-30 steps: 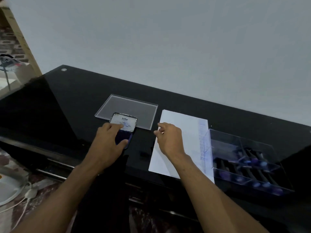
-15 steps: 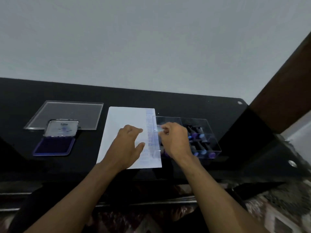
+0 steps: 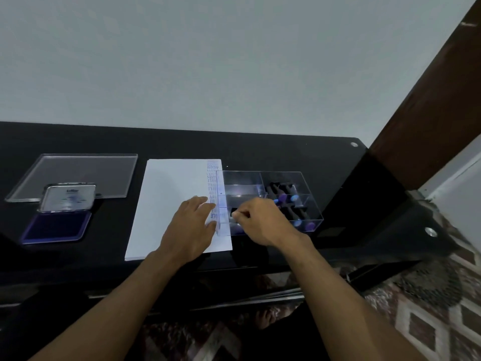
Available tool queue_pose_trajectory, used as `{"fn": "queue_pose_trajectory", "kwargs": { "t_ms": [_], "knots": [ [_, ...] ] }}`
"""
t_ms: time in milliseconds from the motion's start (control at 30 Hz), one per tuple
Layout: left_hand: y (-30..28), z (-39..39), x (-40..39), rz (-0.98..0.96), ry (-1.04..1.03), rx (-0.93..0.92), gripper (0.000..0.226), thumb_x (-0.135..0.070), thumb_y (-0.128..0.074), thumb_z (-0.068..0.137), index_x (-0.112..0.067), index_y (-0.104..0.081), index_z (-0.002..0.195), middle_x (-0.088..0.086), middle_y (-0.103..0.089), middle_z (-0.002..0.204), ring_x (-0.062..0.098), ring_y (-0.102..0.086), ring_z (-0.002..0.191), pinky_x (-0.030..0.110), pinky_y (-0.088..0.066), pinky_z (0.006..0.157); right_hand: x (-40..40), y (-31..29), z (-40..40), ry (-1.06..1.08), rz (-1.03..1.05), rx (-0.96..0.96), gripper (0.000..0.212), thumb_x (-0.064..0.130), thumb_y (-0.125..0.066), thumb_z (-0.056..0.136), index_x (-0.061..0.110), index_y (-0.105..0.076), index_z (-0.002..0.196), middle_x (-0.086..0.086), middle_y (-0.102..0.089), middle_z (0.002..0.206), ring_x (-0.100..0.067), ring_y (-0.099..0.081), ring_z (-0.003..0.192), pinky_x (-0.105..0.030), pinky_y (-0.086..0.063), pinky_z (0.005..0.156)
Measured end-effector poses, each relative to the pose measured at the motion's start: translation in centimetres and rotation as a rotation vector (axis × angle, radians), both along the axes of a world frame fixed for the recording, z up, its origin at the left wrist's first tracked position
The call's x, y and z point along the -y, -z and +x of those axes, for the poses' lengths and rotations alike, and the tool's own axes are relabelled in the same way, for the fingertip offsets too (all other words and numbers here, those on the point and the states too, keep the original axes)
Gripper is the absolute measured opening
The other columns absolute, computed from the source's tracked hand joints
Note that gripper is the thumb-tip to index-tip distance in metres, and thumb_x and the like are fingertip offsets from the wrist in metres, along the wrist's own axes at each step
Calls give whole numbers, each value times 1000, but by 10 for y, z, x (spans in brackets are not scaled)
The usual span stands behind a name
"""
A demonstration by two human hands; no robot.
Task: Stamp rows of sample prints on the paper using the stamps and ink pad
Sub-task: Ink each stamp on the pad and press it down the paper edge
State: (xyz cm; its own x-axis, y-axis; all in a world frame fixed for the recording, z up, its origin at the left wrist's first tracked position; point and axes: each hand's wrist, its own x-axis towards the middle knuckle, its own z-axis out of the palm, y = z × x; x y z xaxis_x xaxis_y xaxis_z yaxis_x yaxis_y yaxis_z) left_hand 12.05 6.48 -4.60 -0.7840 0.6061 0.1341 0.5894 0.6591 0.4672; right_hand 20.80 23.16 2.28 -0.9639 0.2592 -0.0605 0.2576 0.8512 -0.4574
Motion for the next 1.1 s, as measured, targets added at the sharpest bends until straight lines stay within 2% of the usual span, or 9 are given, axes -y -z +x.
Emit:
{"fn": "queue_pose_trajectory", "kwargs": {
  "t_ms": [167,300,467,567,633,733,800,867,1100],
  "knots": [
    [14,-1,4,30,13,-62,38,-33,-58,99,-16,-62,133,7,-51,148,27,-41,139,42,-32,115,1,-11,-7,-82,33,206,42,34,-42,100,19,-49,62,4,-54,67,-10,-48,60,-31,-43,63],
    [19,-3,5,46,21,-81,42,-39,-51,98,-15,-64,130,8,-53,146,28,-43,137,44,-34,114,0,-13,-13,-83,17,254,42,30,-44,98,20,-51,58,4,-56,69,-12,-52,63,-29,-41,58],
    [24,-5,5,40,21,-101,37,-35,-56,99,-17,-63,131,6,-51,147,27,-41,138,43,-32,115,5,-8,-10,11,7,134,34,32,-50,97,15,-62,70,0,-64,71,-13,-55,60,-32,-50,60],
    [25,-6,4,40,20,-106,37,-34,-57,99,-17,-63,132,6,-52,147,26,-42,138,41,-31,115,7,-4,-9,61,7,37,25,36,-56,94,17,-70,83,2,-67,75,-11,-61,67,-32,-56,64],
    [25,-6,4,38,16,-100,37,-35,-56,100,-18,-62,132,6,-51,148,25,-41,139,41,-30,116,7,0,-8,100,-8,-52,20,36,-61,91,20,-70,84,3,-66,83,-7,-60,75,-31,-55,67],
    [25,-5,3,30,6,-92,39,-40,-56,99,-21,-61,133,3,-49,150,24,-41,140,40,-28,117,6,5,-6,173,-67,-138,9,32,-67,88,24,-67,90,3,-50,105,-6,-54,84,-25,-49,76],
    [26,-6,3,25,6,-91,40,-42,-55,99,-23,-60,134,1,-48,151,22,-40,140,38,-26,117,7,7,-3,194,-45,-152,12,25,-66,89,24,-65,101,2,-43,109,-8,-53,85,-24,-49,80],
    [26,-7,3,21,4,-92,41,-43,-55,99,-24,-60,135,1,-48,152,22,-40,140,37,-25,117,8,8,0,200,-13,-203,16,21,-64,90,22,-64,106,2,-46,108,-10,-52,88,-24,-49,81],
    [25,-7,3,11,9,-87,42,-43,-54,99,-22,-60,135,1,-47,152,22,-39,141,38,-27,117,11,11,5,166,49,-322,7,14,-62,91,15,-63,97,1,-51,98,-13,-53,84,-29,-54,76]
  ]
}}
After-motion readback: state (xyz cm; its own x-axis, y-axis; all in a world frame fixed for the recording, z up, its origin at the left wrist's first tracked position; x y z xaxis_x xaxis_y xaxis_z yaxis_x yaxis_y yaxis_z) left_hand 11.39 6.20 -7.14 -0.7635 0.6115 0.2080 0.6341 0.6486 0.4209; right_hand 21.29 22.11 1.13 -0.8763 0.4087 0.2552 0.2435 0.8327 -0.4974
